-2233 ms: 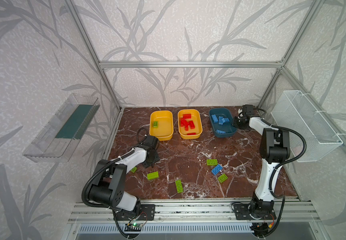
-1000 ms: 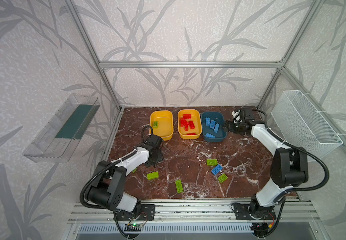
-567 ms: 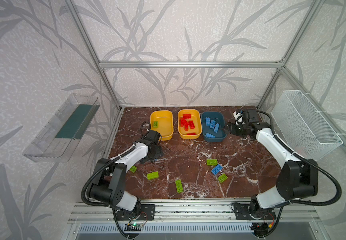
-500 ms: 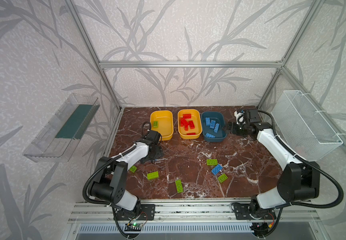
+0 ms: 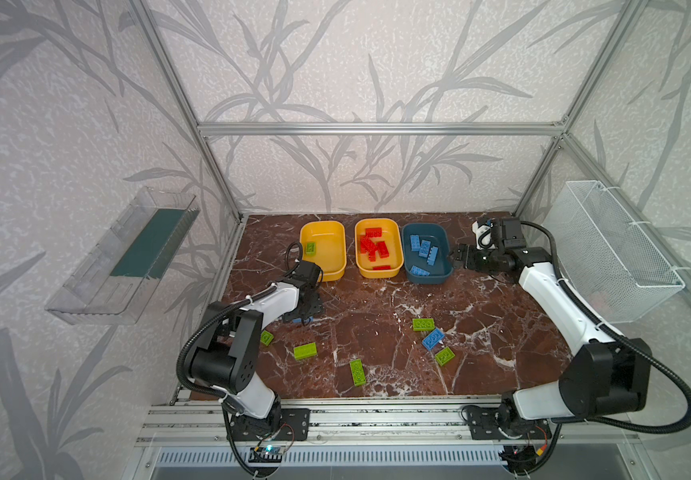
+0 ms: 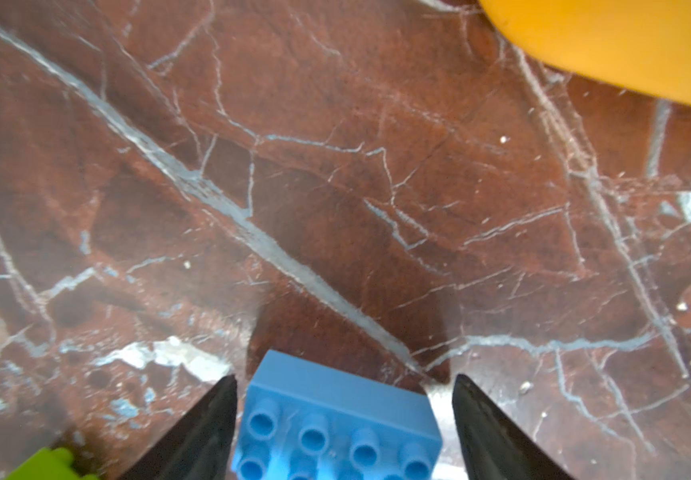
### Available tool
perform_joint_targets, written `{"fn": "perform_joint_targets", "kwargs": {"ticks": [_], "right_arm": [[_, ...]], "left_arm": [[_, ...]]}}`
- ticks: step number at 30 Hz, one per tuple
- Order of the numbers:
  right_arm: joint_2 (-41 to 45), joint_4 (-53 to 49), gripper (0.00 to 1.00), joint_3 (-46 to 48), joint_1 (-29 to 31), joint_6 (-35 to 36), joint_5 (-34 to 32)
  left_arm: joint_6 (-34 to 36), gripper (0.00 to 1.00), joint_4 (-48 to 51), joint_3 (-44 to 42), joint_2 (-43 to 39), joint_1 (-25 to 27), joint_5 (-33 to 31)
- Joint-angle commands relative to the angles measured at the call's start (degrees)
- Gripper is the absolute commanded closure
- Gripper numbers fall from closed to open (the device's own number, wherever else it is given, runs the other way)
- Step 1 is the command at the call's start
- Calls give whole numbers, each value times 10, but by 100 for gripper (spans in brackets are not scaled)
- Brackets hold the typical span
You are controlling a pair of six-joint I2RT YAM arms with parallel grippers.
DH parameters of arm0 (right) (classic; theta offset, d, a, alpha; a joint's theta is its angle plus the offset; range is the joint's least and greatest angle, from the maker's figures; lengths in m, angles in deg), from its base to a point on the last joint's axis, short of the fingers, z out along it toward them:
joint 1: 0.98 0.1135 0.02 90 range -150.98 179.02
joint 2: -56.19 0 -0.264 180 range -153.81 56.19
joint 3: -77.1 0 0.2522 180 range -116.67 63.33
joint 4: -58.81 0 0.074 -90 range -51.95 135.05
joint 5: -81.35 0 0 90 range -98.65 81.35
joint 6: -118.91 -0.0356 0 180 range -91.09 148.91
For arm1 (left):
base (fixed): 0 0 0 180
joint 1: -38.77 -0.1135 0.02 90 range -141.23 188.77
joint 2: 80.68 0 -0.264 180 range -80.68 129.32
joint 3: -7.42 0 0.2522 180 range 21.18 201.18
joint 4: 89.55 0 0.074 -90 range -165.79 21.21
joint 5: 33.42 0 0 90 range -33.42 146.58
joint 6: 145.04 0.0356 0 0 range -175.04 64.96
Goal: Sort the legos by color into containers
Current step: 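Drop the blue brick into the teal bin with the left gripper while the right withdraws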
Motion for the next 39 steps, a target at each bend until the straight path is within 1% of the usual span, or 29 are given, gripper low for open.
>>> {"fn": "perform_joint_targets", "kwargs": {"ticks": [1, 3, 9, 12, 15, 20, 24, 28, 30, 33, 36, 39], "right_arm": [[31, -23, 5, 5, 2, -5, -15], [44, -33, 5, 4, 2, -4, -17], [100, -45, 4, 26, 2, -4, -35], [125, -54, 4, 34, 2, -4, -41], [149, -60, 4, 42, 2, -9, -32], [190, -66, 4, 70, 4, -21, -12], [238, -36, 4, 138, 5, -47, 26], [283, -24, 4, 197, 5, -67, 23], [300, -29, 4, 210, 4, -66, 14], [301, -44, 4, 205, 4, -52, -4], [304, -47, 4, 201, 4, -53, -13], [316, -29, 4, 209, 4, -64, -11]], "left_arm": [[9, 26, -11, -11, 13, -1, 6], [4, 31, -8, -11, 14, -1, 8], [-14, 35, 8, -10, 8, 2, 26], [-24, 45, 20, -6, 5, 8, 31], [-32, 51, 33, 4, -8, 22, 28], [-40, 52, 82, 76, -20, 59, 14], [-41, 52, 118, 181, 7, 100, 6], [-29, 52, 148, 319, 79, 143, 5], [-20, 52, 168, 408, 132, 166, 6], [1, 52, 200, 548, 218, 199, 1], [22, 52, 231, 697, 313, 222, 7], [45, 52, 233, 816, 401, 235, 20]]}}
